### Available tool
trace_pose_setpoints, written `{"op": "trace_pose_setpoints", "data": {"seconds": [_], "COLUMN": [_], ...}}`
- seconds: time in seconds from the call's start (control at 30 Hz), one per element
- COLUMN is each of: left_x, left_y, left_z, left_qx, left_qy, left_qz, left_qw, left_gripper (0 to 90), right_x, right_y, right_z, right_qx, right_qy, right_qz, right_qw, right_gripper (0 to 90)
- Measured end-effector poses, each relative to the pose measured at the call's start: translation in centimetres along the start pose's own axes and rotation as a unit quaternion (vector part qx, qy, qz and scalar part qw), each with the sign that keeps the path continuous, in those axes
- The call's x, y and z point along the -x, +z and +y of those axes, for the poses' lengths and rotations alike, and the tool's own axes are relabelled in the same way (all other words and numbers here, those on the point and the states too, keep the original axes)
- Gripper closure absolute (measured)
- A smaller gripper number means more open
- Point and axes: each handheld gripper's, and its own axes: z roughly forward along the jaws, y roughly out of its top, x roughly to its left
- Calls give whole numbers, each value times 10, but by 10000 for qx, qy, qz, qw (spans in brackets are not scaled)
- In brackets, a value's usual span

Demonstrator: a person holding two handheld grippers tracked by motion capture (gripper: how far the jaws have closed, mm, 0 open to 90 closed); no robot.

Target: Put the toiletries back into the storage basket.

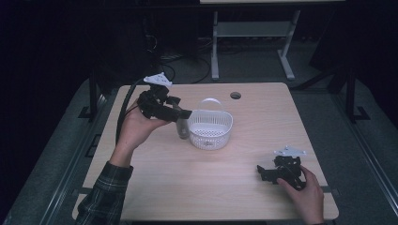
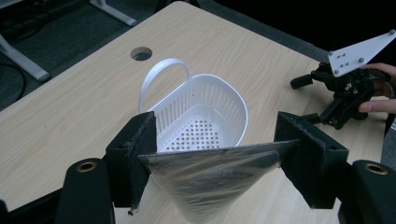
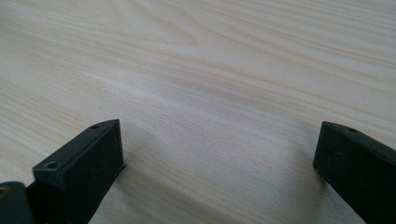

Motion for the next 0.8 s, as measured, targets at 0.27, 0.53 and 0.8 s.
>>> {"op": "trace_pose_setpoints", "data": {"seconds": [0.27, 0.53, 0.8], "left_x": [2, 3, 6], "left_y": [5, 11, 22], "left_z": [8, 16, 24], "left_qx": [37, 66, 141], "left_qy": [61, 140, 172], "left_qz": [-21, -39, -50], "left_qw": [10000, 9999, 9997], "left_gripper": [300, 300, 300], "right_x": [0, 0, 0], "right_y": [0, 0, 0], "right_z": [0, 0, 0], "right_qx": [-1, -2, 0], "right_qy": [1, 2, 1], "right_qz": [0, 0, 0], "right_qw": [10000, 10000, 10000], "right_gripper": [10, 10, 10]}}
